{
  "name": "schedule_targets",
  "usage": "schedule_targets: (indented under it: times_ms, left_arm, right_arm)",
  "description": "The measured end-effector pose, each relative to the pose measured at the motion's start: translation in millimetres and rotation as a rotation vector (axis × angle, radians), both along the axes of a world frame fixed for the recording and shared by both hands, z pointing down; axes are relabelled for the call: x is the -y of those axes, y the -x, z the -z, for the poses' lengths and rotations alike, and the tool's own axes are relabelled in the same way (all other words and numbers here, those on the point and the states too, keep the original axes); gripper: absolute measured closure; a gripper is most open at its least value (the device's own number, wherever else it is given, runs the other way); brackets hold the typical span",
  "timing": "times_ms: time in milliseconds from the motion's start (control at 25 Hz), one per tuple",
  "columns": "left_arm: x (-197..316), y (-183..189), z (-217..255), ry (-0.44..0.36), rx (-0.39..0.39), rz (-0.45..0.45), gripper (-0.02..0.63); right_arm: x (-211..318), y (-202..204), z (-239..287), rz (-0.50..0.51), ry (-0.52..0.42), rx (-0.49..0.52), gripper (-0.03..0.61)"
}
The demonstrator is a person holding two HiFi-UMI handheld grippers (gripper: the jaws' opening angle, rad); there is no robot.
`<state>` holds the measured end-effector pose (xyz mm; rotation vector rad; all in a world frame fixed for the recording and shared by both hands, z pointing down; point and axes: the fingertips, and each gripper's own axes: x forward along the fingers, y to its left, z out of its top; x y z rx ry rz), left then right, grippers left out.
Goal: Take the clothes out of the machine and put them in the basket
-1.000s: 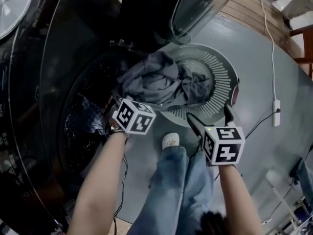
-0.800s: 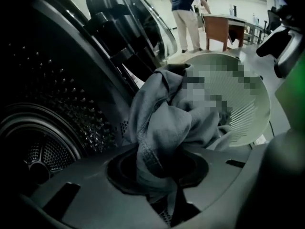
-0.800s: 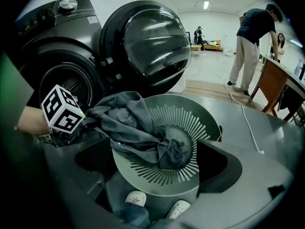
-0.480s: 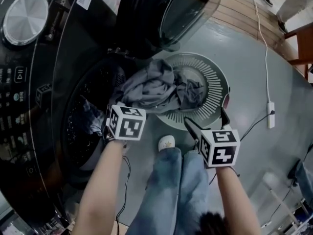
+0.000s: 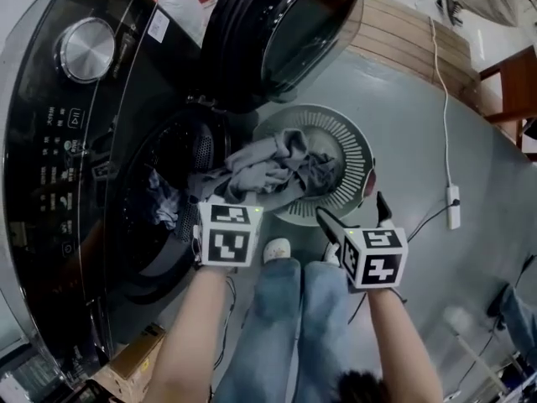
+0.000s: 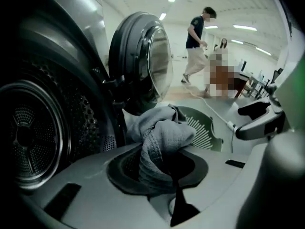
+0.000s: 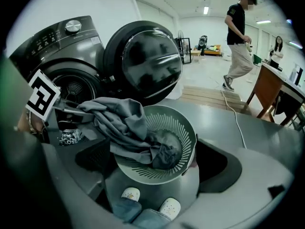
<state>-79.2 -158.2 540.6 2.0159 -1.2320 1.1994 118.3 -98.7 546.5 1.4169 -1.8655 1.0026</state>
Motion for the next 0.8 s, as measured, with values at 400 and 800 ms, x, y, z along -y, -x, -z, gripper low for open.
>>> schedule_targets:
  times_ms: [400, 800]
  left_arm:
    - [6.1, -65.3, 94.0, -0.056, -0.229, 0.029, 0.517]
    - [13.6, -149.6, 157.2, -0.079, -0.539, -0.122, 0.517]
  right_arm:
    - [0.2, -44.8, 36.3, -0.024, -0.036, -0.012, 0.018]
    - [3.2, -65.7, 45.4, -0.052, -0.044, -0.016, 0.018]
